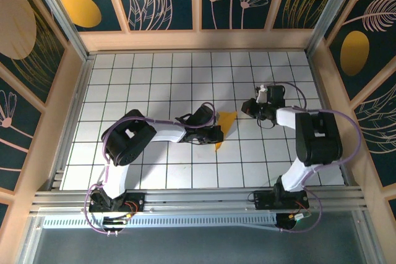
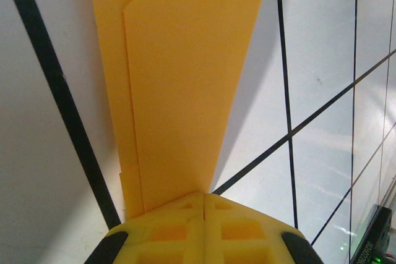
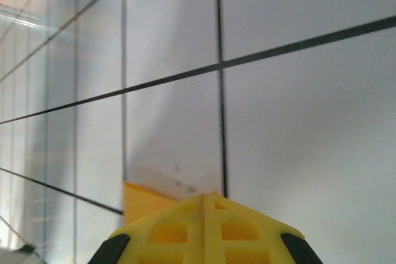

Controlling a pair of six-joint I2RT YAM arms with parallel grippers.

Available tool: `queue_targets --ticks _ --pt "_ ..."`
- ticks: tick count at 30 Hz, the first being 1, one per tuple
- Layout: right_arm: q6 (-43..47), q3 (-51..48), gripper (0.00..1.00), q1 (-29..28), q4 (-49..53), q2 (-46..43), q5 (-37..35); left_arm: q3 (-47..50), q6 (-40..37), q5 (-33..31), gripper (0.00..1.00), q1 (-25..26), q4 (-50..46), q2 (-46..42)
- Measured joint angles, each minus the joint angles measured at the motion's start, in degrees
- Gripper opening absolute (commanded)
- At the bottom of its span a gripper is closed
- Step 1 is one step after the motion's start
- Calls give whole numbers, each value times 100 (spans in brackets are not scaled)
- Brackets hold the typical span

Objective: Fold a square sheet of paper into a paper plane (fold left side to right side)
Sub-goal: Fold the wing for the fifth time at the center of the table.

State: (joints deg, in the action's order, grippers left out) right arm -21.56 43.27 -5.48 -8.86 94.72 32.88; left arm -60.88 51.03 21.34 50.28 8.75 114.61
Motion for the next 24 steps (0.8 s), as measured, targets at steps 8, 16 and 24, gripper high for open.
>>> queue_targets --ticks 8,16,24 --pt "-621 -669 0 -787 15 -691 348 46 2 -39 0 0 28 -24" --pt "-1228 -778 0 -1311 -170 -334 496 63 4 -37 0 -2 70 -31" --pt "-1329 -741 0 -1344 -120 203 463 133 26 -42 1 -2 149 -79"
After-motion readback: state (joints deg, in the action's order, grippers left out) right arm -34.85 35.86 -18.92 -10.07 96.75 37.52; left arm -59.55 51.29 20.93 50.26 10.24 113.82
